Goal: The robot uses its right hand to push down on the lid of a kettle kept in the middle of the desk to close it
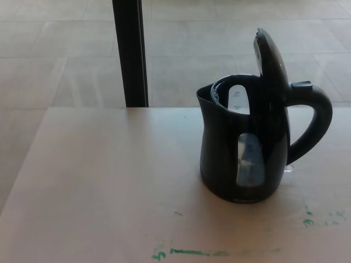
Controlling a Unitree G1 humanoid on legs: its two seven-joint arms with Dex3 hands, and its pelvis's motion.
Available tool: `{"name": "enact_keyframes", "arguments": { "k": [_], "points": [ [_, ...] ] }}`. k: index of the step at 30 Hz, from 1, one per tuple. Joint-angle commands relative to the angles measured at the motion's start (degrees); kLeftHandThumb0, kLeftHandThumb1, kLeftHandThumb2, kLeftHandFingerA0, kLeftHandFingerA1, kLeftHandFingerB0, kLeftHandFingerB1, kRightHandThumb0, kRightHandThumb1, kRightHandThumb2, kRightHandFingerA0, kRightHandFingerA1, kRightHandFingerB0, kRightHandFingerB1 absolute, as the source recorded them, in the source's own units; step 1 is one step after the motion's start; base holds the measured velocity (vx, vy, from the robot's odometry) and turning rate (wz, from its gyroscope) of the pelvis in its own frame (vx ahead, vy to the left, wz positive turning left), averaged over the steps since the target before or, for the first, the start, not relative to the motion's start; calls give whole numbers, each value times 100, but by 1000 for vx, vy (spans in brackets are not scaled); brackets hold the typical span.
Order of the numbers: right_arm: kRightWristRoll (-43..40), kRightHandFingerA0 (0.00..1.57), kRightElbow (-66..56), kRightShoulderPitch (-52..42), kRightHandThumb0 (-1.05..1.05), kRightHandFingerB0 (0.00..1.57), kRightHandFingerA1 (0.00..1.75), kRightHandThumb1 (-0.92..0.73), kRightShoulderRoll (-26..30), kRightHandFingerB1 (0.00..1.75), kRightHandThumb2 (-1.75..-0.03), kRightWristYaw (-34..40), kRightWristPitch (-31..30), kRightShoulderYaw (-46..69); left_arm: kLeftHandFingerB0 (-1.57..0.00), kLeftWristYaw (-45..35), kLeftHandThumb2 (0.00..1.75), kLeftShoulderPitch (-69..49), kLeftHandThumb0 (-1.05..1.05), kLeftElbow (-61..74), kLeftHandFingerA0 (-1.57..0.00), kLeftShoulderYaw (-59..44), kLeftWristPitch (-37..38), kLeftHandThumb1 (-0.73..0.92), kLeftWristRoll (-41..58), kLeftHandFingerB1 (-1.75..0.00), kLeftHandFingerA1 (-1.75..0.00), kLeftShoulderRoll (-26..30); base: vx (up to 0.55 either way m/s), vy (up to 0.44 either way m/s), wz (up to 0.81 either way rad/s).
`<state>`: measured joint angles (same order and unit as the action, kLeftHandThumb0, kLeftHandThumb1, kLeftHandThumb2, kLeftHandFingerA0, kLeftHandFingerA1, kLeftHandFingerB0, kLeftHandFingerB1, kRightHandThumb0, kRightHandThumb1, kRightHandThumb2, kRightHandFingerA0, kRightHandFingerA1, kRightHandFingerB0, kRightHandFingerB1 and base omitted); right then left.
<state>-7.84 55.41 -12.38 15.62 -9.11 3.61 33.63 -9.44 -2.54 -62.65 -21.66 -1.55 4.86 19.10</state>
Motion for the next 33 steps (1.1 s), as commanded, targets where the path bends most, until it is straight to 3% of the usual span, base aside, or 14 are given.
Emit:
{"name": "enact_keyframes", "arguments": {
  "k": [1,15,16,18,20,21,22,26,27,28,30,31,32,33],
  "points": [
    [-1849,56,144,303,-83,40,80,-92,354,62,-72,-664,300,1548,-38,-560,73,339,-87,-526,-44,-1011,-152,92,1080,-41,-48,457,0,0,0],
    [-1802,74,-1334,1492,-82,57,61,-92,1050,50,-68,-451,460,1914,-37,-762,74,267,-87,-724,-46,-1150,51,92,887,-39,-46,528,0,0,0],
    [-1713,75,-1536,1627,-84,60,58,-92,1146,49,-70,-380,413,1822,-32,-685,113,296,-83,-741,-40,-1182,8,75,909,-50,-56,519,0,0,0],
    [-1645,71,-1817,1809,-88,56,63,-77,1228,54,-94,-271,229,1704,-36,-687,76,280,-87,-771,-46,-1162,30,92,896,-40,-46,539,0,0,0],
    [-1539,82,-2284,2293,-84,73,55,-92,1477,46,-69,-88,-107,1436,-36,-794,75,258,-85,-774,-44,-1166,46,92,948,-40,-47,549,0,0,0],
    [-1541,74,-2340,2428,-81,58,66,-71,1573,57,-117,-226,-121,1326,-31,-750,114,271,-82,-778,-40,-1166,19,76,956,-51,-57,556,0,0,0],
    [-1534,79,-2521,2559,-95,70,55,-89,1637,46,-68,-276,-178,1198,-37,-738,73,289,-86,-787,-45,-1185,-28,92,991,-41,-48,561,0,0,0],
    [-1422,56,-3725,3008,-93,46,43,-88,1663,38,-67,-21,-696,594,-37,-755,74,258,-86,-757,-46,-1128,17,92,961,-39,-46,564,0,0,0],
    [-1390,47,-3940,3074,-87,38,43,-92,1666,38,-69,-73,-781,419,-30,-753,114,236,-83,-768,-40,-1133,20,76,969,-50,-56,572,0,0,0],
    [-1322,44,-4265,3124,-87,33,45,-91,1666,38,-74,-42,-929,223,-38,-770,75,225,-86,-790,-46,-1137,20,92,981,-41,-48,578,0,0,0],
    [-1313,42,-4627,3229,-83,34,45,-92,1697,39,-73,-15,-1192,-1,-36,-773,80,227,-88,-799,-46,-1140,4,92,1000,-41,-49,570,0,0,0],
    [-1257,34,-4842,3482,-81,26,45,-92,1673,39,-77,-39,-1317,-317,-28,-768,116,219,-82,-819,-38,-1104,52,78,965,-49,-56,571,0,0,0],
    [-1267,34,-4869,3485,-81,26,45,-92,1675,39,-77,-18,-1350,-338,-28,-771,116,209,-82,-819,-38,-1107,55,78,976,-49,-56,573,0,0,0],
    [-1263,42,-5038,3669,-80,31,45,-92,1599,39,-74,85,-1550,-525,-38,-786,75,199,-85,-805,-46,-1095,69,92,970,-40,-46,578,0,0,0]
  ]
}}
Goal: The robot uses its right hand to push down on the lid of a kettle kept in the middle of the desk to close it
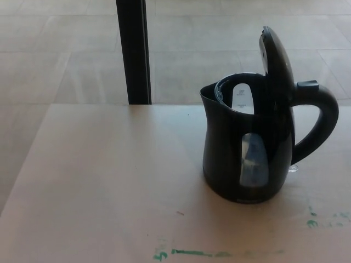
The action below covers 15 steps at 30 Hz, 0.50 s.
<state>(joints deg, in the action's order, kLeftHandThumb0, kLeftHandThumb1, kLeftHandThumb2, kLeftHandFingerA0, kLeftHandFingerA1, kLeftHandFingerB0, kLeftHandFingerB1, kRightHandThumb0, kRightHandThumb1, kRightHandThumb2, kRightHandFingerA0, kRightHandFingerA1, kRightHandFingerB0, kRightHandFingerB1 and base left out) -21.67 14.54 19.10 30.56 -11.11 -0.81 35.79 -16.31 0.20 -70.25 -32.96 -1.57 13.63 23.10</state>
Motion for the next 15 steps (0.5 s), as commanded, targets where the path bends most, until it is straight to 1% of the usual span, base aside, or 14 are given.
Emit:
{"name": "enact_keyframes", "arguments": {
  "k": [1,2,3,4,5,6,9,10,11,12,13,14,15],
  "points": [
    [71,46,-1047,699,-78,34,45,-92,34,39,-74,304,-1285,-930,-33,-103,88,-76,-90,-58,-44,45,77,82,90,-44,-50,183,0,0,0],
    [60,46,-1060,708,-78,34,45,-92,33,39,-74,311,-1309,-946,-33,-102,88,-76,-90,-60,-44,47,77,82,91,-44,-50,184,0,0,0],
    [220,56,-1013,916,-83,45,43,-92,-244,38,-69,350,-1138,-1284,-38,-69,72,-65,-84,-52,-46,-36,35,92,181,-40,-46,181,0,0,0],
    [231,56,-1019,937,-83,45,43,-92,-269,38,-69,367,-1135,-1329,-38,-66,72,-64,-84,-51,-46,-44,30,92,192,-40,-46,181,0,0,0],
    [401,55,-1001,1020,-86,44,45,-92,-337,39,-70,341,-1056,-1582,-33,-86,112,-71,-81,-44,-39,-41,7,75,196,-52,-57,197,0,0,0],
    [539,53,-1016,1070,-86,43,48,-92,-388,40,-71,310,-984,-1804,-36,-83,75,-82,-85,-50,-45,-35,20,92,194,-41,-48,204,0,0,0],
    [826,54,-1107,1082,-87,45,48,-92,-365,39,-72,318,-1022,-2204,-38,-77,74,-96,-85,-59,-45,21,36,92,160,-40,-46,214,0,0,0],
    [981,54,-1020,1103,-84,42,50,-92,-365,41,-75,189,-816,-2432,-36,-51,75,-84,-85,-63,-45,11,33,92,179,-41,-48,207,0,0,0],
    [1113,52,-1014,1104,-90,39,53,-80,-337,45,-89,182,-782,-2589,-36,-24,76,-91,-84,-38,-45,45,40,92,155,-41,-48,204,0,0,0],
    [1176,50,-1006,1109,-84,38,48,-92,-335,40,-78,195,-771,-2687,-34,-33,86,-96,-91,-29,-44,52,40,82,156,-44,-51,206,-29,-6,8],
    [1195,50,-998,1104,-84,38,48,-92,-330,40,-78,216,-760,-2737,-34,-37,86,-98,-91,-26,-44,59,39,82,161,-44,-51,215,0,0,0],
    [1175,51,-1029,1115,-78,38,47,-92,-343,40,-75,204,-878,-2808,-37,-51,75,-97,-84,-27,-45,76,36,92,158,-40,-46,222,0,0,0],
    [1203,50,-952,1143,-78,38,49,-92,-370,42,-76,155,-783,-2890,-36,-81,75,-110,-84,-14,-43,87,49,92,164,-40,-45,221,0,0,0]
  ]
}}
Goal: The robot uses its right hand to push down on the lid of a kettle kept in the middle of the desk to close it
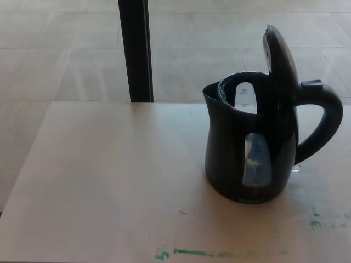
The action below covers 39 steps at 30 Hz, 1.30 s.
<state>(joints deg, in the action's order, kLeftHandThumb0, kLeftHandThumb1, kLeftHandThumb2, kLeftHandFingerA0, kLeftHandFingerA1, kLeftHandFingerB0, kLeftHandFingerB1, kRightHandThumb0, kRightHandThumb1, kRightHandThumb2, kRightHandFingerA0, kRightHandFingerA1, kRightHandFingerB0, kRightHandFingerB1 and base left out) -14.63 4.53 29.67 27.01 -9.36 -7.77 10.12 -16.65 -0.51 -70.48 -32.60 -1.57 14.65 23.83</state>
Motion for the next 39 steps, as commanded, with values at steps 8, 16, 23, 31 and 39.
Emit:
{"name": "enact_keyframes", "arguments": {
  "k": [8,16,23,31,39],
  "points": [
    [1062,49,782,475,-85,37,48,-92,-43,40,-75,-208,334,-1014,-39,37,74,-50,-84,-6,-45,57,7,92,113,-40,-46,149,0,0,0],
    [1308,48,1637,1281,-85,40,45,-92,-232,39,-70,-196,380,-1249,-38,-48,73,-177,-87,-9,-45,76,45,92,123,-41,-48,128,0,0,0],
    [1877,52,2052,1889,-84,36,60,-79,-205,50,-118,17,479,-1499,-38,-114,71,-213,-91,-82,-42,44,53,92,160,-41,-48,137,0,0,0],
    [1983,54,1921,1973,-86,45,49,-92,-418,38,-69,-197,453,-1726,-32,-91,113,-199,-83,-103,-39,94,124,75,107,-52,-57,138,0,0,0],
    [2499,52,2065,1549,-80,45,49,-92,-563,36,-68,-186,887,-2279,-38,-39,73,-190,-87,-78,-44,69,91,92,148,-41,-51,128,0,0,0]
  ]
}}
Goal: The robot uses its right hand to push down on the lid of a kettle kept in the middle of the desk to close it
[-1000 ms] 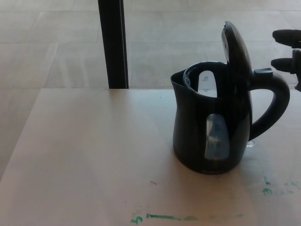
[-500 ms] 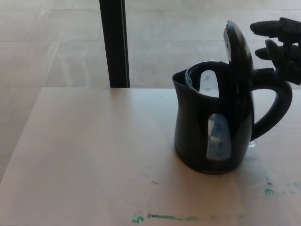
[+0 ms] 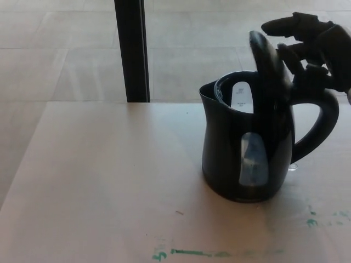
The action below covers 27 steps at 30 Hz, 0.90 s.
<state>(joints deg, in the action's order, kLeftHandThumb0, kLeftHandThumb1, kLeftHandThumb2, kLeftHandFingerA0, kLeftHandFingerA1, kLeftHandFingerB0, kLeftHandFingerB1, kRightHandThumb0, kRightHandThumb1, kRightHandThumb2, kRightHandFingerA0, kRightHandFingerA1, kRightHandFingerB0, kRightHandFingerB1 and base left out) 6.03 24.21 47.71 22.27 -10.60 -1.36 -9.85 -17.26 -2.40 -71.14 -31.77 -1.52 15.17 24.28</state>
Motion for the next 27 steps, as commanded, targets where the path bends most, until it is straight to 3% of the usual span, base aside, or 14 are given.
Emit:
{"name": "enact_keyframes", "arguments": {
  "k": [1,2,3,4,7,10,11,12,17,18,19,20,22,27],
  "points": [
    [395,49,142,-311,-87,42,56,-74,-153,45,-88,-53,349,-295,-36,-23,75,-3,-87,-14,-43,0,101,92,85,-41,-51,86,0,0,0],
    [420,52,105,-360,-84,49,51,-92,-193,37,-68,-65,312,-344,-34,-42,76,1,-88,-27,-43,4,89,92,82,-40,-50,96,0,0,0],
    [494,49,32,-447,-83,48,52,-92,-223,37,-69,-129,297,-464,-36,-27,114,-5,-84,-17,-42,33,109,76,52,-53,-59,100,0,0,0],
    [514,48,53,-470,-85,46,50,-92,-259,37,-69,-144,287,-508,-39,-20,71,13,-87,-29,-46,-55,55,92,146,-41,-51,87,0,0,0],
    [652,38,105,-498,-95,34,50,-81,-307,39,-83,-144,289,-629,-40,-44,75,-18,-88,-21,-44,20,112,92,67,-42,-49,101,0,0,0],
    [844,36,148,-401,-90,36,47,-92,-330,36,-72,-165,153,-802,-39,-39,77,-41,-88,13,-45,129,168,92,1,-42,-49,105,0,0,0],
    [1020,34,190,-276,-99,31,53,-83,-361,39,-85,-156,166,-953,-39,-44,75,-38,-86,40,-45,91,122,92,71,-43,-51,90,0,0,0],
    [1109,28,218,-162,-91,26,48,-92,-393,35,-74,-212,143,-1071,-39,-25,77,-39,-88,45,-49,111,132,92,65,-41,-52,88,0,0,0],
    [1775,15,246,256,-93,12,45,-91,-313,37,-76,-359,308,-1769,-46,82,75,-44,-87,23,-55,242,165,92,-13,-43,-52,139,0,0,0],
    [1864,1,256,401,-87,0,50,-79,-301,40,-121,-551,225,-1920,-38,-1,113,-93,-84,59,-47,259,228,76,-8,-53,-59,138,0,0,0],
    [1852,1,242,382,-87,0,50,-79,-286,40,-121,-537,217,-1928,-38,0,113,-96,-84,65,-47,271,226,76,-9,-53,-59,153,0,0,0],
    [2071,0,189,599,-83,0,36,-75,-258,31,-122,-791,3,-2154,-42,-5,75,-102,-88,86,-53,309,269,91,-36,-42,-49,171,0,0,0],
    [2317,7,258,908,-94,7,24,-81,-174,24,-125,-1121,36,-2468,-44,60,69,-71,-88,139,-58,386,301,92,-92,-40,-47,202,0,0,0],
    [2535,7,82,832,-93,7,27,-80,17,26,-123,-1114,151,-2760,-40,76,82,58,-94,69,-51,269,130,81,89,-45,-52,274,0,0,0]
  ]
}}
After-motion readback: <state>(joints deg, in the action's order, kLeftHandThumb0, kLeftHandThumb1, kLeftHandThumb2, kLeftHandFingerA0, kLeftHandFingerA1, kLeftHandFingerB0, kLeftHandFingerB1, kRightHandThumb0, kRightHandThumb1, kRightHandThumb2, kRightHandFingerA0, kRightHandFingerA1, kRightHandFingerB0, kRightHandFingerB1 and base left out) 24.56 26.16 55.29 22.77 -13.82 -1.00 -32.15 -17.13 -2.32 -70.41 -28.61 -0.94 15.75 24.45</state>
